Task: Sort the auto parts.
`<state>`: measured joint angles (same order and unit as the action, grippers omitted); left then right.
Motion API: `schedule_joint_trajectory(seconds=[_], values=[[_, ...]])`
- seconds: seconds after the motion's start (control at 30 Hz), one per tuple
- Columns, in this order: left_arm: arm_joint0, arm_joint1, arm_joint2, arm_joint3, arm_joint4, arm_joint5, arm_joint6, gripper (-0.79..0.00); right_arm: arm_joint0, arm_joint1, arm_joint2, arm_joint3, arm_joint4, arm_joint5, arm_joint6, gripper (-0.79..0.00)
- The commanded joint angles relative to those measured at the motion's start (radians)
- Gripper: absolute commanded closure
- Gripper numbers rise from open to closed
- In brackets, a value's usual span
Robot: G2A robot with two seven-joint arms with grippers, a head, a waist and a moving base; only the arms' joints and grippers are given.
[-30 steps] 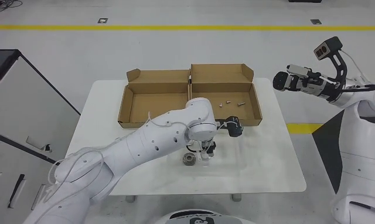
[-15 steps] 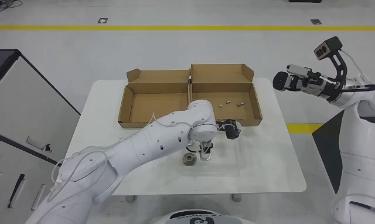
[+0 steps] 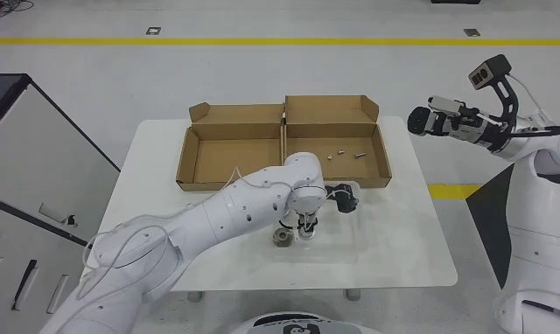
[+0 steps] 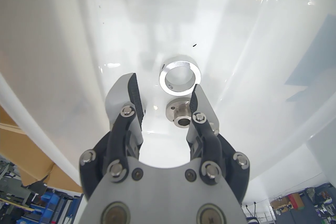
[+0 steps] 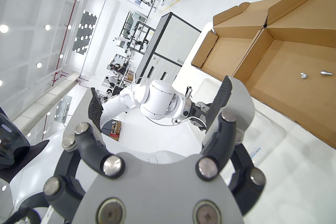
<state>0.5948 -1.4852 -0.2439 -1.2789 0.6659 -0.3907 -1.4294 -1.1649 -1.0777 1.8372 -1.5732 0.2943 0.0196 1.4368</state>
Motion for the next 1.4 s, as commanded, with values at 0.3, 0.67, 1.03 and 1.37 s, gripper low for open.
schedule_joint_trajectory(seconds=[0.3,0.67,1.03,1.37], values=[[-0.020,-0.028,0.040,0.057,-0.018,-0.009,0.009,-0.369,0.000,0.000,0.000,0.000,0.000,0.000,0.000,-0.785],[-0.032,-0.050,0.062,0.111,-0.037,-0.012,0.012,-0.354,0.000,0.000,0.000,0.000,0.000,0.000,0.000,-0.785],[-0.038,-0.066,0.074,0.152,-0.044,-0.017,0.017,-0.342,0.000,0.000,0.000,0.000,0.000,0.000,0.000,-0.785],[-0.034,-0.078,0.074,0.181,-0.040,-0.022,0.022,-0.339,0.000,0.000,0.000,0.000,0.000,0.000,0.000,-0.785]])
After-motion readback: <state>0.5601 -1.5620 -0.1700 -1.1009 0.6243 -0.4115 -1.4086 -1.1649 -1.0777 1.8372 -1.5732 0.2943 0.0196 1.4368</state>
